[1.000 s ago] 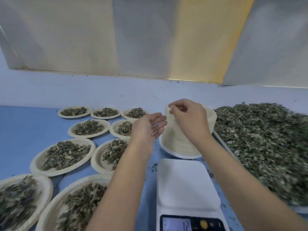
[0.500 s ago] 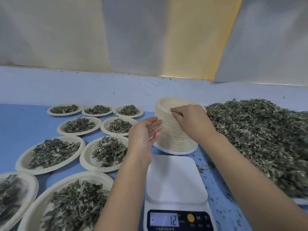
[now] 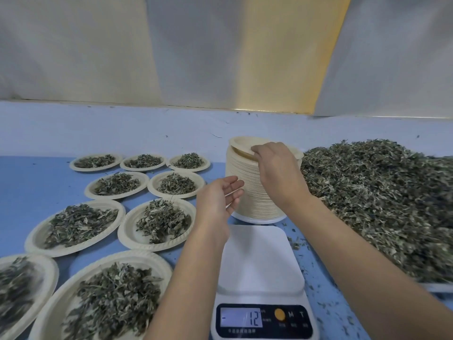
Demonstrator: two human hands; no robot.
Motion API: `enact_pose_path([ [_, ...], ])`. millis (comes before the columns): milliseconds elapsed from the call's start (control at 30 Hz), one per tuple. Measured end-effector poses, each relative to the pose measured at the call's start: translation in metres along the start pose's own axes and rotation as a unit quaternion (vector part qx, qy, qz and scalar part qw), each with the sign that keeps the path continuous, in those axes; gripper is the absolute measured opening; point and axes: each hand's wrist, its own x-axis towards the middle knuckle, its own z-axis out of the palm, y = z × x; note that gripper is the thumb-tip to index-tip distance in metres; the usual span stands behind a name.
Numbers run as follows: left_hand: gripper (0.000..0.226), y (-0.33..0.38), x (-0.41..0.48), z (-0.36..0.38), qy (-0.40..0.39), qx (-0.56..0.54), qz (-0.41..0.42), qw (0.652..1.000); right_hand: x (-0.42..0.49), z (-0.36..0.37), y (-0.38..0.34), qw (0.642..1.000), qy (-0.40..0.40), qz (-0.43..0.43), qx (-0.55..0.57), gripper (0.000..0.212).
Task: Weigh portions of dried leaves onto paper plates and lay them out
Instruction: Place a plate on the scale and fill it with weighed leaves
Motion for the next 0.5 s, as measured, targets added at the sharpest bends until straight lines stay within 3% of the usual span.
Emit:
enact_pose_path([
  [167, 0.022, 0.002, -0.001, 0.006, 0.002, -0.004, 0.063, 0.998, -0.023, -0.007, -0.013, 0.988, 0.092, -0.119, -0.024, 0.023],
  [333, 0.022, 0.005, -0.004, -0.002, 0.047, 0.032, 0.119, 0.991, -0.052, -0.006, -0.031, 0.979, 0.108, -0.167, -0.033, 0.018],
  [400, 0.024, 0.005, -0.005, -0.006, 0.074, 0.088, 0.136, 0.984, -0.059, -0.011, -0.036, 0.984, 0.086, -0.154, -0.013, 0.015],
  [500, 0.02, 0.009, -0.009, -0.012, 0.087, 0.152, 0.134, 0.975, -0.062, -0.026, -0.039, 0.991, 0.093, -0.041, 0.091, 0.025],
])
